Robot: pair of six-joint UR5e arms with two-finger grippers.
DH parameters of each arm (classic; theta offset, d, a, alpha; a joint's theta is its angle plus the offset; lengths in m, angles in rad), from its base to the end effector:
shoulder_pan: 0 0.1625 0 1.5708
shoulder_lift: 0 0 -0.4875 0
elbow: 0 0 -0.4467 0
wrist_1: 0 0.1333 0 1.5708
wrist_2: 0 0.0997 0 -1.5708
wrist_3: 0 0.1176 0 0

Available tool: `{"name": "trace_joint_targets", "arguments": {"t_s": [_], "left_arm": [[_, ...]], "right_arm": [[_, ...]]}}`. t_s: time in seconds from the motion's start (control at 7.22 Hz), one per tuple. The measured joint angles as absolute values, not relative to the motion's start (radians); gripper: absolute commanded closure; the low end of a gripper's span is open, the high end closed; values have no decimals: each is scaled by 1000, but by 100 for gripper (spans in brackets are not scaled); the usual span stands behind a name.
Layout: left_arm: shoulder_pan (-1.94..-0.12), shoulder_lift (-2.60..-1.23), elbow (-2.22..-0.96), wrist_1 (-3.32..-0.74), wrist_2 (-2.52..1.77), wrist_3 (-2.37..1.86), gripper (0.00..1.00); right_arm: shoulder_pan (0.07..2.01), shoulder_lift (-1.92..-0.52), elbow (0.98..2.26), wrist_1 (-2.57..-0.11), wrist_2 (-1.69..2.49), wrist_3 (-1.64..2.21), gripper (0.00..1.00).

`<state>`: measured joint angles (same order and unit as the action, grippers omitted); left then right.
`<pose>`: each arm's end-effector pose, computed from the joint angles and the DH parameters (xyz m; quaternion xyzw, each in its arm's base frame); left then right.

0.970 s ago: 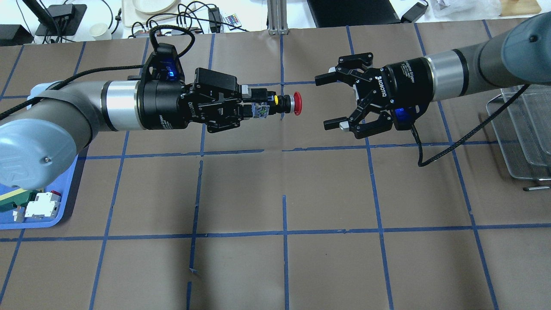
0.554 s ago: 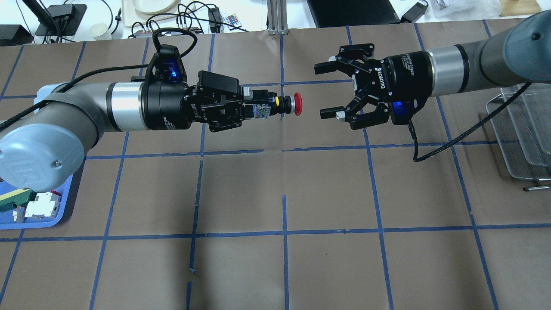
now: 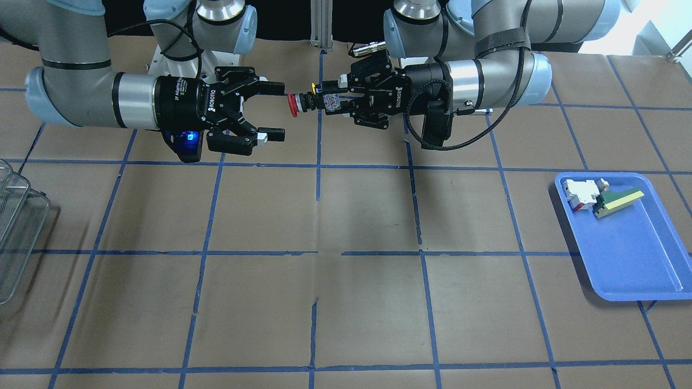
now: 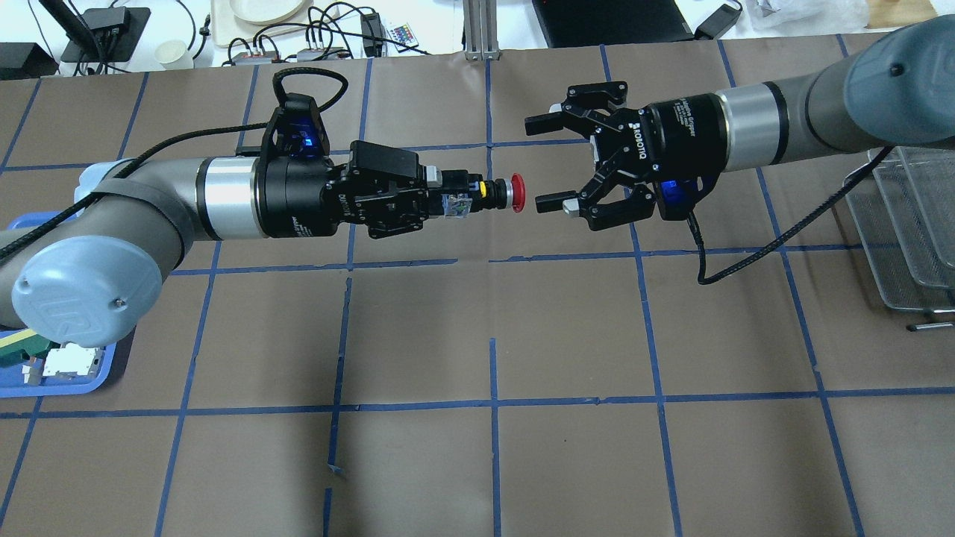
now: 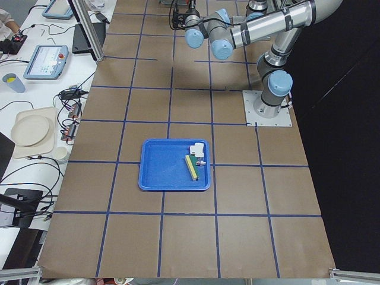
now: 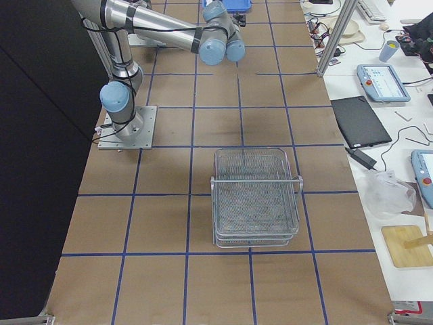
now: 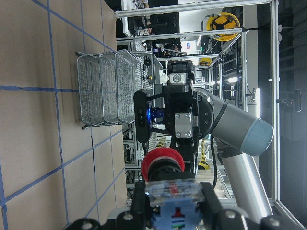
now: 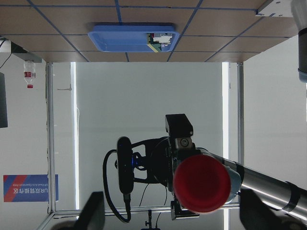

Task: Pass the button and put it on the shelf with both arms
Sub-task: 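Close the right gripper on the button's red cap beside the left gripper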

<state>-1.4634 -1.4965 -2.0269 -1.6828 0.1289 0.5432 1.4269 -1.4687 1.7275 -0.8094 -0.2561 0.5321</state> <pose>-0.1993 -0.4831 0.4216 0.0000 -0.7461 0.0306 0.6652 0.1716 -0.5385 0.4326 0.5105 0.5528 0.4821 0.4487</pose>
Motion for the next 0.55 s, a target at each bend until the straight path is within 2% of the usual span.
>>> {"name": "trace_joint_targets", "arguments": {"t_s": [0.55], "left_arm": [[-1463,-1495,-2028,-1683,129,541,95]], "right_arm": [[1437,-1473,1738,-801,-261,537,1]]}}
